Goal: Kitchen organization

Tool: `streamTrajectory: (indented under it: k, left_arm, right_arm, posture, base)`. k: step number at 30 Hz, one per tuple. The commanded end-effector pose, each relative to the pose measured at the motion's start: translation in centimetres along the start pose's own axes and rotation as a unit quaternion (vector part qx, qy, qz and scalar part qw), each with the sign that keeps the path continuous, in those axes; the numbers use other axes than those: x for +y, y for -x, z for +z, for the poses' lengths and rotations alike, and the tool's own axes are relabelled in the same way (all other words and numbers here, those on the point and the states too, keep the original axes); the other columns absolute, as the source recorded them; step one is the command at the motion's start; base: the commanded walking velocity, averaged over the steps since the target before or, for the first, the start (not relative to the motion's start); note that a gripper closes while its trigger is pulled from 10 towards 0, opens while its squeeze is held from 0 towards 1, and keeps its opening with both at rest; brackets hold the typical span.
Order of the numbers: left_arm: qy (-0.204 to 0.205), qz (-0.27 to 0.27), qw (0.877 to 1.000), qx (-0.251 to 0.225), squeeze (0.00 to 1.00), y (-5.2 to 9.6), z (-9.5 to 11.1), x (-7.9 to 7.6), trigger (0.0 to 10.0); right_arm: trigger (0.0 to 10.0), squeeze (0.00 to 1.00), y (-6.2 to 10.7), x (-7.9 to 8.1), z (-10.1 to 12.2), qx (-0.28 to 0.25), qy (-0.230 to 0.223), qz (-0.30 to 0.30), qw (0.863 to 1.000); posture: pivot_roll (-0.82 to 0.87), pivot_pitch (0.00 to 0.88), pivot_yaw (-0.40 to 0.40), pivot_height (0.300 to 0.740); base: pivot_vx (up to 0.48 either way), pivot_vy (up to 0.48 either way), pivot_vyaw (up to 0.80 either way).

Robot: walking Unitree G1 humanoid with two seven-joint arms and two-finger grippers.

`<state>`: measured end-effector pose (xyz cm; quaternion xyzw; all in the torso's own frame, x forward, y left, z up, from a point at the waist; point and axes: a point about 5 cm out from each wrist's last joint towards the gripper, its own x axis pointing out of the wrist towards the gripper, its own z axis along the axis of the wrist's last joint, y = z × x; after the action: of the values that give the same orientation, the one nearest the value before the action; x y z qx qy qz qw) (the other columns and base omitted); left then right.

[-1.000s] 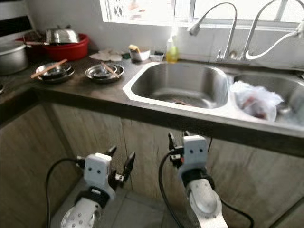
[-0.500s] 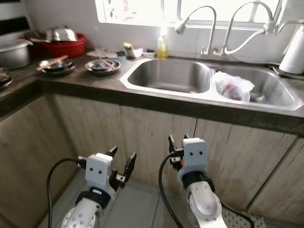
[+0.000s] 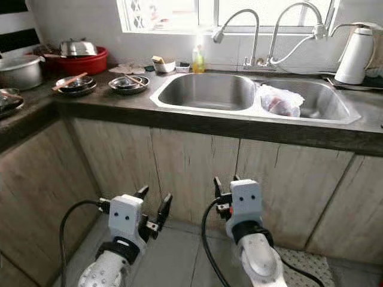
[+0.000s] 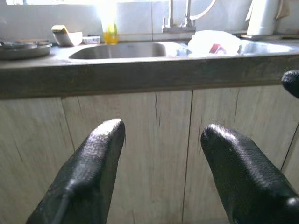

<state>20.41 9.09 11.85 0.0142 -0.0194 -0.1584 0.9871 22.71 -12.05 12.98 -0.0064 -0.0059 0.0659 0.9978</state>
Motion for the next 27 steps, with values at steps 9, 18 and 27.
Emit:
streamTrajectory:
  k: [9,18,27]
  left_arm:
    - [-0.015,0.004,1.000,0.008,0.00,-0.01,-0.17,0.29,10.0]
    - [-0.016,0.004,1.000,0.008,0.00,-0.10,-0.13,0.25,10.0]
    - [-0.016,0.007,1.000,0.007,0.00,-0.14,-0.10,0.29,10.0]
  right_arm:
    - [10.0,0.00,-0.18,0.51,0.11,-0.004,-0.006,0.014,1.000]
    - [10.0,0.00,-0.41,0.54,0.21,-0.006,-0.008,0.016,1.000]
    - [10.0,0.00,-0.69,0.61,0.25,-0.008,-0.009,0.016,1.000]
  posture:
    - [0.09,0.001,-0.011,0.740]
    - [0.09,0.007,-0.020,0.740]
    - [0.10,0.008,-0.023,0.740]
  base:
    - [0.194,0.000,0.80]
    - [0.264,0.000,0.80]
    - [0.264,0.000,0.80]
